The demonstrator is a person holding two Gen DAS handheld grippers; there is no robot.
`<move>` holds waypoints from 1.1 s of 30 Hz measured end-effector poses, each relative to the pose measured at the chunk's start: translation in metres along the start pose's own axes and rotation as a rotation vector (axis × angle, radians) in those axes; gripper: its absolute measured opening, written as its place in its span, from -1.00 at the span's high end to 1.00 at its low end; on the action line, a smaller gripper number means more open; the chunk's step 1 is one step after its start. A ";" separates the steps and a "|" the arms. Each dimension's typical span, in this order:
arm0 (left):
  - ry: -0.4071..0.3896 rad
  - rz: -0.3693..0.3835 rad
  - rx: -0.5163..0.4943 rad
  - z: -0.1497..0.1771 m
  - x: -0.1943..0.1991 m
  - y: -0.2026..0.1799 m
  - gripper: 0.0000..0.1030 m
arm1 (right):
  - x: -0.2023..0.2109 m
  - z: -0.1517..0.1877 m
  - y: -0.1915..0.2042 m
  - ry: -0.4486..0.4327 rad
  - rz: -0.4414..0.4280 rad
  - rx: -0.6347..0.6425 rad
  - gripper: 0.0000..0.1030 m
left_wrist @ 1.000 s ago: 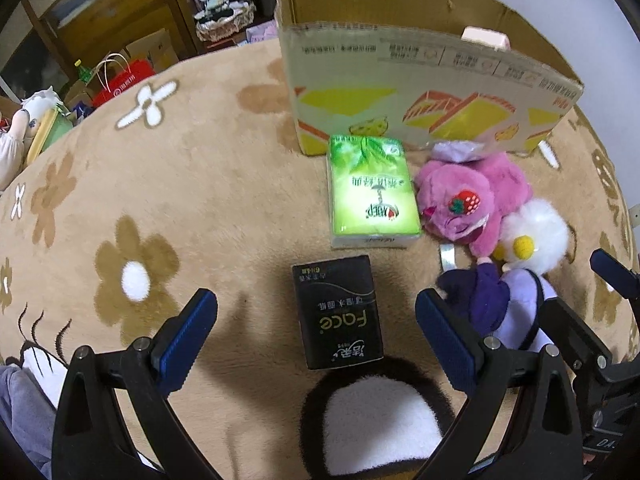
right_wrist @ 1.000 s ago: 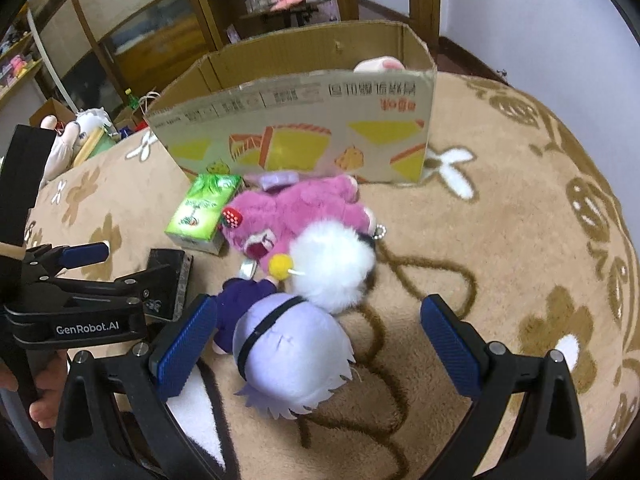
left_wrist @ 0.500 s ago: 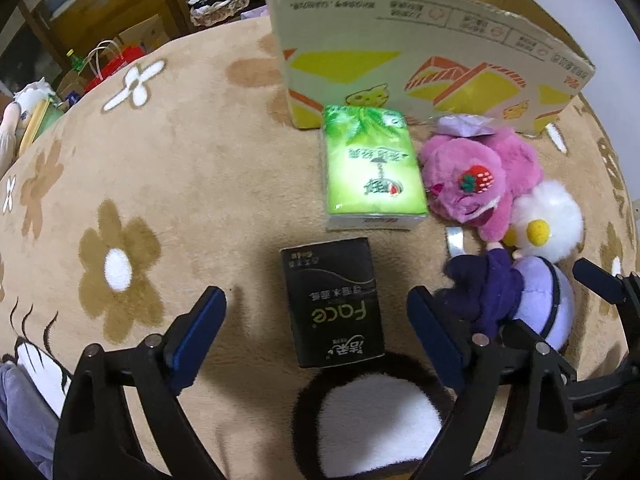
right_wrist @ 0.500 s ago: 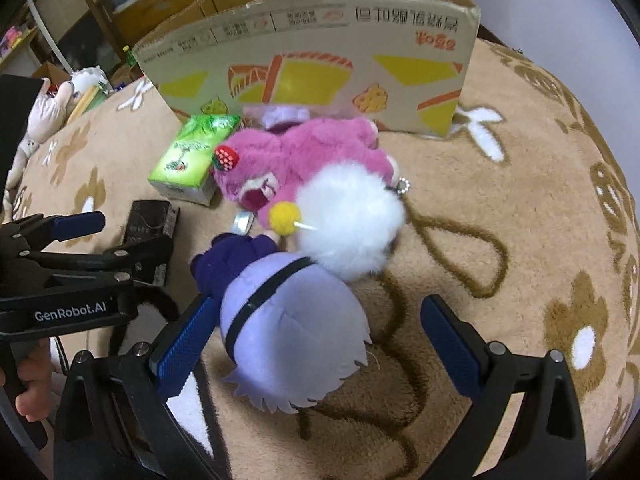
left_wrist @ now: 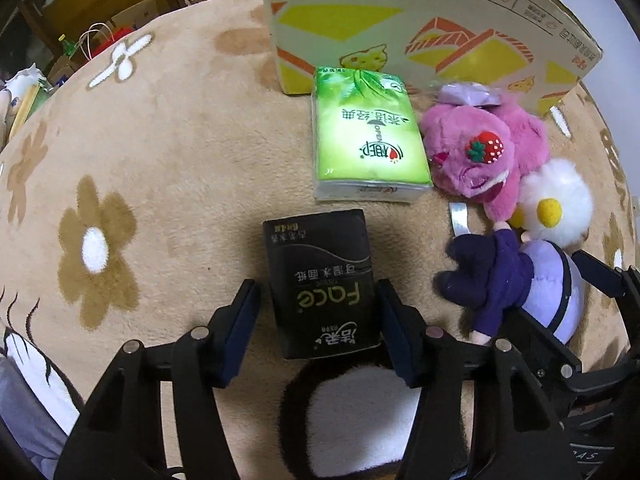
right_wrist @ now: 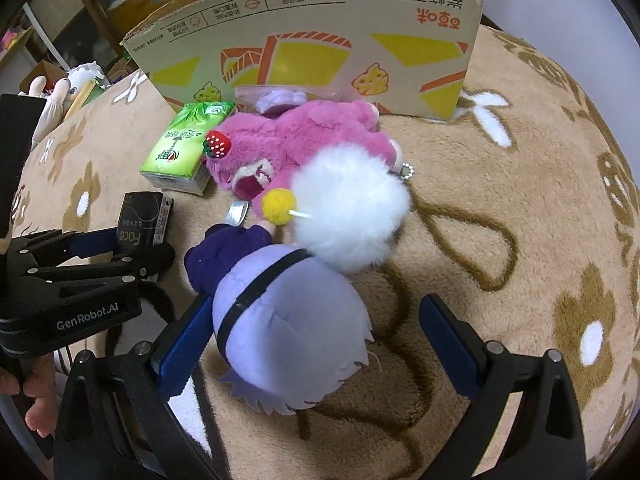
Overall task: Organize soft objects
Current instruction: 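Grasp the black Face tissue pack with the left gripper while the right gripper grasps the purple-haired doll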
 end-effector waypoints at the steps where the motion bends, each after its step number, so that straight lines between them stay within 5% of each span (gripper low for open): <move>1: 0.002 -0.004 0.001 0.000 -0.001 0.000 -0.12 | 0.000 0.000 0.000 0.001 -0.001 -0.001 -1.00; 15: 0.007 -0.011 -0.010 -0.003 -0.006 -0.012 -0.11 | -0.002 -0.001 0.002 0.004 0.002 0.004 -1.00; 20: -0.003 -0.003 -0.025 0.003 -0.003 -0.008 0.09 | -0.004 0.000 0.002 0.006 -0.004 -0.001 -1.00; 27: -0.016 -0.009 -0.029 0.005 0.001 -0.011 0.10 | -0.001 0.008 0.017 0.031 -0.092 0.008 -0.34; 33: -0.028 -0.011 -0.023 0.010 0.010 -0.013 0.11 | 0.005 0.009 0.021 0.001 -0.079 0.028 -0.30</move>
Point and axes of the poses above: each gripper's, at about its wrist camera, not at the fingertips, and x roughly against the way its jaws point, y to its left, z to its underside, the point moved 10 cm from there along -x, roughly the way its jaws point, and after that the axes turned 14 degrees about -x, right-handed, at the moved point
